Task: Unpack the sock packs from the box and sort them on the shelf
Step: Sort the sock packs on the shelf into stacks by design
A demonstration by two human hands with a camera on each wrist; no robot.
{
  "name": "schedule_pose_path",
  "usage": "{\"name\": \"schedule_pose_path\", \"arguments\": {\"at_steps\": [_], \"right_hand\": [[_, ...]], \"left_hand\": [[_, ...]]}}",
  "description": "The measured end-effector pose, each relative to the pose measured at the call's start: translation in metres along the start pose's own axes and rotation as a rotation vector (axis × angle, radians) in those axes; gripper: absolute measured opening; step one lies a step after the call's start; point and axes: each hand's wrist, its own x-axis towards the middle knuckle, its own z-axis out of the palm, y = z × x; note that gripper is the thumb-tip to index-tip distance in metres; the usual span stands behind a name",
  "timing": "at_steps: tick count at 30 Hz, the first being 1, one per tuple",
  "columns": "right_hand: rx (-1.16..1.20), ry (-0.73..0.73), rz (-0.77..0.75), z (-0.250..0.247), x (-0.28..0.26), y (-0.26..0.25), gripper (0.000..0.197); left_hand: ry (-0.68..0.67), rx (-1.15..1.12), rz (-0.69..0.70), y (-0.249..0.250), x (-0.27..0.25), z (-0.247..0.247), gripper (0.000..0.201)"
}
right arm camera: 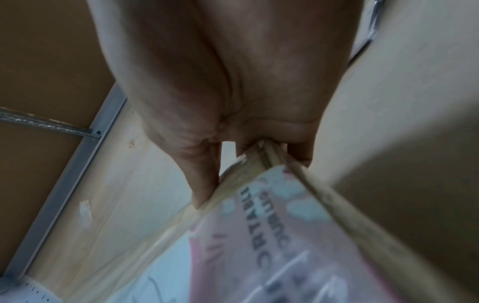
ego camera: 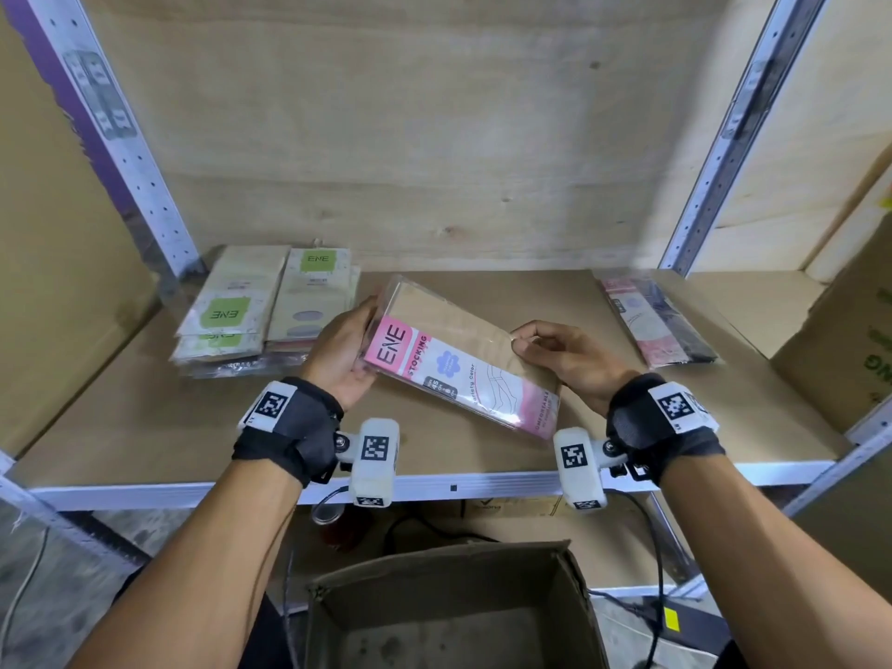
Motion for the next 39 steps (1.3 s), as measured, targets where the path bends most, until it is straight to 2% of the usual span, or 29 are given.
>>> {"name": "schedule_pose_path", "arguments": {"at_steps": [4,7,9,11,13,17,20,23,26,28,30,32,35,39], "right_hand": [[-0.034,0.018,-0.004,-0.003,0.001,-0.002,0.013],[-0.045,0.004,-0.002,-0.004,0.000,-0.002,0.013],[-0.030,-0.004,-0.009,-0.003,0.000,-0.002,0.016],[0.003,-0.018,-0.015,-0.001,0.001,-0.002,0.017],[0.047,-0.030,-0.016,0.002,0.002,-0.002,0.016],[0.147,-0.004,0.019,-0.001,0.005,0.002,0.008],[0.277,0.074,0.079,-0.005,0.007,0.007,0.008],[0.420,0.145,0.124,-0.004,0.009,0.008,0.010],[0.478,0.161,0.128,0.003,0.009,0.007,0.010],[0.454,0.169,0.130,0.008,0.008,0.006,0.013],[0.386,0.165,0.152,0.009,0.006,0.004,0.019],[0.284,0.095,0.196,0.005,0.002,0.003,0.029],[0.219,-0.035,0.228,-0.003,-0.004,0.003,0.037],[0.207,-0.005,0.217,-0.005,-0.006,0.005,0.034]], "left_hand": [[0.179,0.373,0.177,0.005,0.003,-0.010,0.043],[0.226,0.458,0.225,0.003,0.004,-0.011,0.048],[0.193,0.294,0.171,0.004,0.003,-0.007,0.048],[0.093,0.026,0.049,0.006,0.002,-0.004,0.043],[0.012,-0.112,-0.026,0.006,0.003,-0.003,0.038],[0.088,-0.205,0.026,0.005,0.006,-0.005,0.049],[0.095,-0.301,-0.021,0.005,0.009,-0.009,0.071],[0.019,-0.055,-0.105,-0.005,0.005,0.005,0.067],[-0.160,0.215,-0.169,-0.019,-0.007,0.029,0.060],[-0.271,0.268,-0.156,-0.028,-0.013,0.040,0.060],[-0.315,0.316,-0.103,-0.032,-0.016,0.044,0.048],[-0.290,0.343,-0.079,-0.033,-0.016,0.045,0.038],[-0.208,0.380,-0.052,-0.030,-0.014,0.041,0.034],[-0.063,0.410,-0.035,-0.030,-0.010,0.042,0.037]]}}
